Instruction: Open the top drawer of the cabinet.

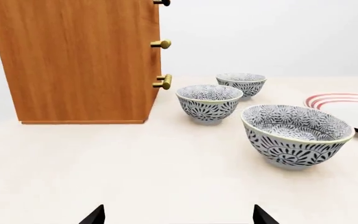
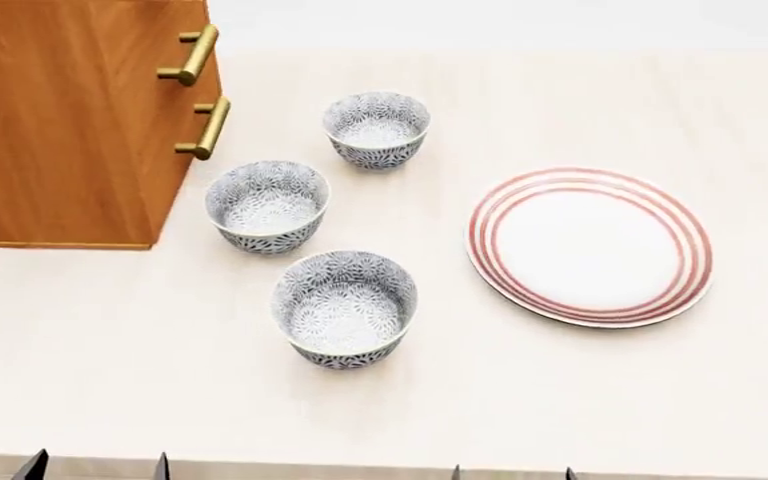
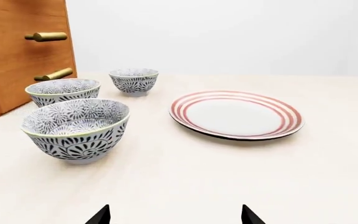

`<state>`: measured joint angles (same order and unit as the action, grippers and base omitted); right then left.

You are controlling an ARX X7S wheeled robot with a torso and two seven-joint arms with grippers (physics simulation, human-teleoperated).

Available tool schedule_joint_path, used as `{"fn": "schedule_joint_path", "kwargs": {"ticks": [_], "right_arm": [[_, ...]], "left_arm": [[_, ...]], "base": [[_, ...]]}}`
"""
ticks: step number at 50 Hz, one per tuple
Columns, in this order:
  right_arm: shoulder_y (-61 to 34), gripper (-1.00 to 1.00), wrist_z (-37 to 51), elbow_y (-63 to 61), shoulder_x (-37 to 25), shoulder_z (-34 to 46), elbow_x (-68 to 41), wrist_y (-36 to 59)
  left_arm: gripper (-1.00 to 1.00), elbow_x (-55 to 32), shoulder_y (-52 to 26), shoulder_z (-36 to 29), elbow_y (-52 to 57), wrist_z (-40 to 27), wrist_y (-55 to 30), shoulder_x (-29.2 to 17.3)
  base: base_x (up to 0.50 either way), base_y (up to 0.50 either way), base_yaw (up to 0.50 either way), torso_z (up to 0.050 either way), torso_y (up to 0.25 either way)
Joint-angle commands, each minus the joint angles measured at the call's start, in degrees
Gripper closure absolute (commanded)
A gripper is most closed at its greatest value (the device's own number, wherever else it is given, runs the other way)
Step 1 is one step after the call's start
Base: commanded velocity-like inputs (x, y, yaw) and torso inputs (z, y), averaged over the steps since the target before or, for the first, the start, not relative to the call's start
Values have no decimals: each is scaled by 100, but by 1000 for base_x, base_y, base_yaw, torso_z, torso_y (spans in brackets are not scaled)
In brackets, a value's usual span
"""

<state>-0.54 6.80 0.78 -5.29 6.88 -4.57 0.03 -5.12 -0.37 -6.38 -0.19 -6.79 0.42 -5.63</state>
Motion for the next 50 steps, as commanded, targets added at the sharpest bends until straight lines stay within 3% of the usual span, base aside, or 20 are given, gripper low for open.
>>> {"fn": "schedule_joint_path", "kwargs": {"ticks": [1,39,50], "right_arm": [[1,-100,119,-3,-61,3,-131,-69],[-23,-100,296,3,-233,226,-321,-121],[-45,-100,353,36,-279,300,-319,-73]], "left_arm": [[-100,33,-32,-127,-37,-135,-24,-54],[-100,-122,-36,-313,-5,-330,33,-225],[-100,-202,-38,-351,-12,-355,51,-258]], "base": [[0,0,0,50,47],[0,0,0,50,47],[293,-171,0,0,0]]}}
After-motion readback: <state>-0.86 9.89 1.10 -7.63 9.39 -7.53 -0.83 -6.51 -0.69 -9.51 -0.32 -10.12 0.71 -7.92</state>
